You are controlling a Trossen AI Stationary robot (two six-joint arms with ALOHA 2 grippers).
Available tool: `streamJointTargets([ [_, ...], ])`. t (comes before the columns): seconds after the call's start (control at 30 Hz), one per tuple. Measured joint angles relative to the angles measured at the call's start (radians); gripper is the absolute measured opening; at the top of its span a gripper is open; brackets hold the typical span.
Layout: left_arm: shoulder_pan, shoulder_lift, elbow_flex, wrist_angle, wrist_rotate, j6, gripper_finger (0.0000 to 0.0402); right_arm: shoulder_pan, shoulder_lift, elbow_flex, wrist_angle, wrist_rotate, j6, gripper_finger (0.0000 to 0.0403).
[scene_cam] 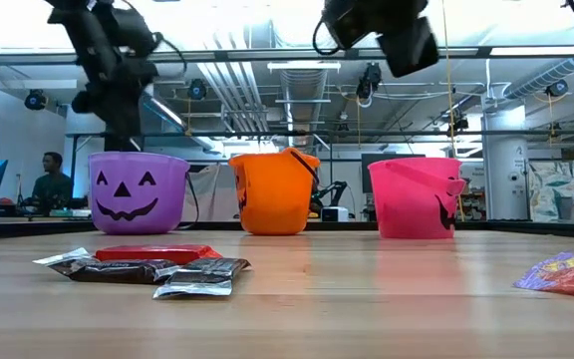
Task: Sort candy by brand, put in halloween buckets
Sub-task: Put the yellow candy into the pink bucket
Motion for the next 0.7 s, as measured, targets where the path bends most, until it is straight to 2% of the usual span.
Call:
streamJointTargets([
  [0.1, -0.014, -0.074, 0.0, 0.008, 0.0, -0.004, 0.0129, 0.095, -0.012, -0.084, 0.041, 0.01, -0.002, 0.0053],
  [0.23, -0.024, -0.166, 0.0, 0.032, 0.002, -0.005, 0.0129, 0.238, -0.039, -0.213, 0.071, 0.093, -0.088, 0.0083],
  [0.3, -0.024, -0.207, 0.0, 0.044, 0.002, -0.005, 0.0129, 0.314, -0.074, -0.304, 0.114, 0.088, -0.121, 0.0095],
  [0.37, -0.024, -0.244, 0.0, 0.049, 0.002, -0.005, 0.0129, 0.388, -0.118, -0.408, 0.224, 0.054, -0.13, 0.0102],
  [0.47, -0.024, -0.288, 0.0, 0.049, 0.002, -0.005, 0.0129, 0.485, -0.185, -0.57, 0.499, 0.046, -0.084, 0.0105],
  [0.6, -0.024, -0.326, 0.0, 0.049, 0.001, -0.008, 0.0129, 0.588, -0.225, -0.722, 0.843, 0.151, -0.1, 0.0108],
  [0.7, -0.024, -0.338, 0.0, 0.05, 0.001, -0.008, 0.0129, 0.614, -0.211, -0.766, 0.914, 0.245, -0.055, 0.0121],
])
